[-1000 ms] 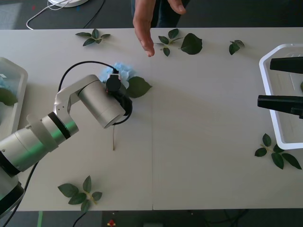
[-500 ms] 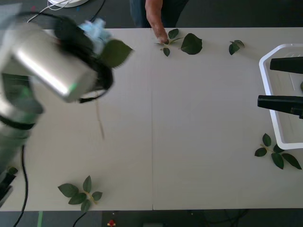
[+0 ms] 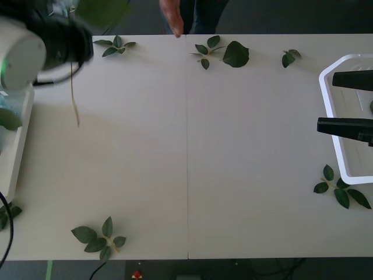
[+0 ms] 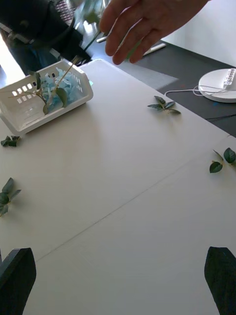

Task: Place the red flowers into the right box and the blue flowers into the left box. If a person shows an open palm, hand one flower to the person first, then continue sorting.

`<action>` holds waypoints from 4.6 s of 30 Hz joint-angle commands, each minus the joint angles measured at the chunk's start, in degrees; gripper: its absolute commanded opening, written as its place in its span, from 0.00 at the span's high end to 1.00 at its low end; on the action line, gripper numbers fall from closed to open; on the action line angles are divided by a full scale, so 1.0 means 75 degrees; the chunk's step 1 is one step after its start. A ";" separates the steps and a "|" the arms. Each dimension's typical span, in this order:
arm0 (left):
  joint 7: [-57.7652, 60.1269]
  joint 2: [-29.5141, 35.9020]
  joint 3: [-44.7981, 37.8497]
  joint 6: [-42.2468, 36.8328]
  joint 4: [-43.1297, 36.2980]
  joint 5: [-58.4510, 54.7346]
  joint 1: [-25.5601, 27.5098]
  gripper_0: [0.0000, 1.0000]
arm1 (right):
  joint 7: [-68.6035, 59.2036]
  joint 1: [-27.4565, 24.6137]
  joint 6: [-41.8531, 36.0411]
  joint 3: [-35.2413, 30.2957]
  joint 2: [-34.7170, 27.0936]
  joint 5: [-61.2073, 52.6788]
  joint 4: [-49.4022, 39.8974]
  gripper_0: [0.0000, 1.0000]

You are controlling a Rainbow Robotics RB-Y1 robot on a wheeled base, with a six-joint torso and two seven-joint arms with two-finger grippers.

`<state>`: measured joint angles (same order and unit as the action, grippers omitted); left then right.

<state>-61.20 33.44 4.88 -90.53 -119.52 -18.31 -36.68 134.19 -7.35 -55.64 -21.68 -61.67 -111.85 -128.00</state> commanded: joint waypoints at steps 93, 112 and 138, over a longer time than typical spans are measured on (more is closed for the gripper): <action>-0.3113 -0.1037 -0.0463 0.9914 0.9080 -0.0007 -0.4648 0.00 | 0.0143 -0.0110 -0.0022 -0.0144 -0.0309 -0.0087 -0.0031 0.00; -0.3067 -0.0791 -0.0475 0.6739 0.6772 -0.0324 -0.4285 0.00 | 0.0143 -0.0110 -0.0022 -0.0144 -0.0309 -0.0087 -0.0031 0.00; -0.3629 0.5338 -0.0534 0.6762 -0.1935 -0.8023 0.3227 0.00 | 0.0143 -0.0110 -0.0022 -0.0144 -0.0309 -0.0087 -0.0031 0.00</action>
<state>-81.21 67.76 -1.29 -44.43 -131.23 -75.61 -16.75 134.19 -7.45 -55.68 -21.68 -61.73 -111.89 -127.92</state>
